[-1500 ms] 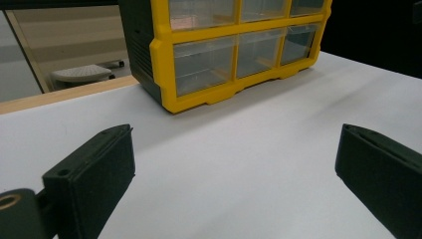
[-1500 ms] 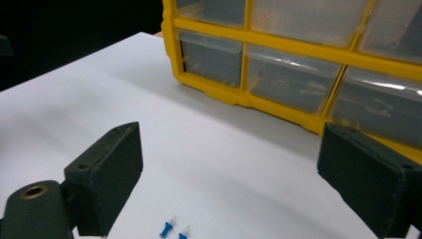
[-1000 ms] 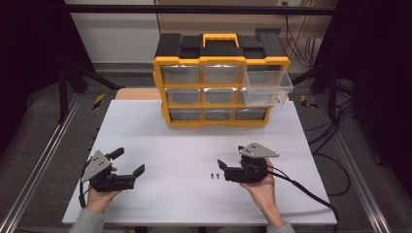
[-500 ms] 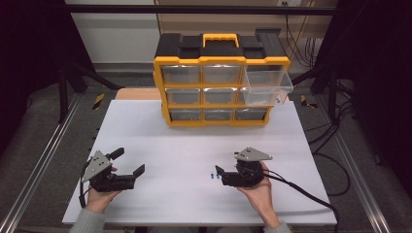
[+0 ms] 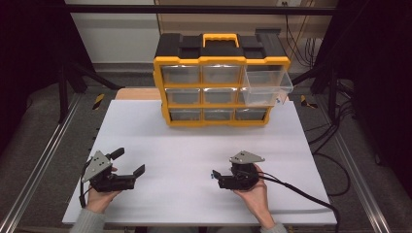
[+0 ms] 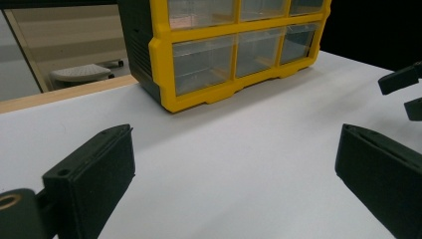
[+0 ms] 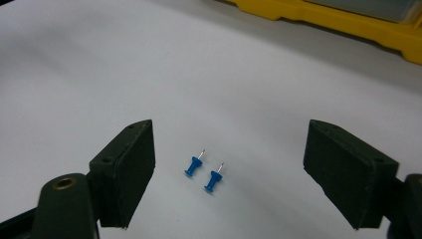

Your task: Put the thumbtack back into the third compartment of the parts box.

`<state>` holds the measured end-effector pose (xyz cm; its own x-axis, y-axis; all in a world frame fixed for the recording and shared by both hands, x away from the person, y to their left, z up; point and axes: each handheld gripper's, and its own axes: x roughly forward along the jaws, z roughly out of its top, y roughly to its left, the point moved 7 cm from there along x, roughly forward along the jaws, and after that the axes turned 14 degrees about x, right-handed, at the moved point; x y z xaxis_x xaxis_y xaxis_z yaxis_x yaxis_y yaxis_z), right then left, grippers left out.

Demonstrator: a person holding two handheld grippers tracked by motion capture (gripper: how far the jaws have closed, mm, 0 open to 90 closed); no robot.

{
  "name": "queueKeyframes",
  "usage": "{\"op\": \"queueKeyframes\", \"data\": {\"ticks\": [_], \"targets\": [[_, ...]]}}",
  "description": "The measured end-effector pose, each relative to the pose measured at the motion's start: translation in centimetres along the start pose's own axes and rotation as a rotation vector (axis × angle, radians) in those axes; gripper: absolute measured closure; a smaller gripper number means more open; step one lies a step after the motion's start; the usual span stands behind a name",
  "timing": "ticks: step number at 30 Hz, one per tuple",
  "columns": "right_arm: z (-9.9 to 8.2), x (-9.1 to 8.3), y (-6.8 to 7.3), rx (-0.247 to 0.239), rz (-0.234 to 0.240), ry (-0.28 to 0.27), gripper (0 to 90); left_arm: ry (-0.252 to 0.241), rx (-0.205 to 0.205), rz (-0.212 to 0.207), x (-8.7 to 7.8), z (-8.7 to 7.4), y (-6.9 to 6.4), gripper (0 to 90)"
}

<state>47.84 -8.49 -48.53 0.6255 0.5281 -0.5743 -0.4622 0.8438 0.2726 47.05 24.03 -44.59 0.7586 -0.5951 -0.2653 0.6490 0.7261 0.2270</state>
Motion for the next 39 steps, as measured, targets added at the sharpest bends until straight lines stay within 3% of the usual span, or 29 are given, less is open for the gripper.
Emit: {"op": "queueKeyframes", "data": {"ticks": [22,39], "targets": [[-2.0,2.1,-0.5,-0.036,-0.027,0.094,42.7,0.001,0.001,0.0,0.0,0.0,0.0,1.8],[-2.7,3.1,-0.6,-0.041,-0.029,0.114,63.3,0.003,0.003,-0.002,0.1,-0.1,0.0,1.9]]}}
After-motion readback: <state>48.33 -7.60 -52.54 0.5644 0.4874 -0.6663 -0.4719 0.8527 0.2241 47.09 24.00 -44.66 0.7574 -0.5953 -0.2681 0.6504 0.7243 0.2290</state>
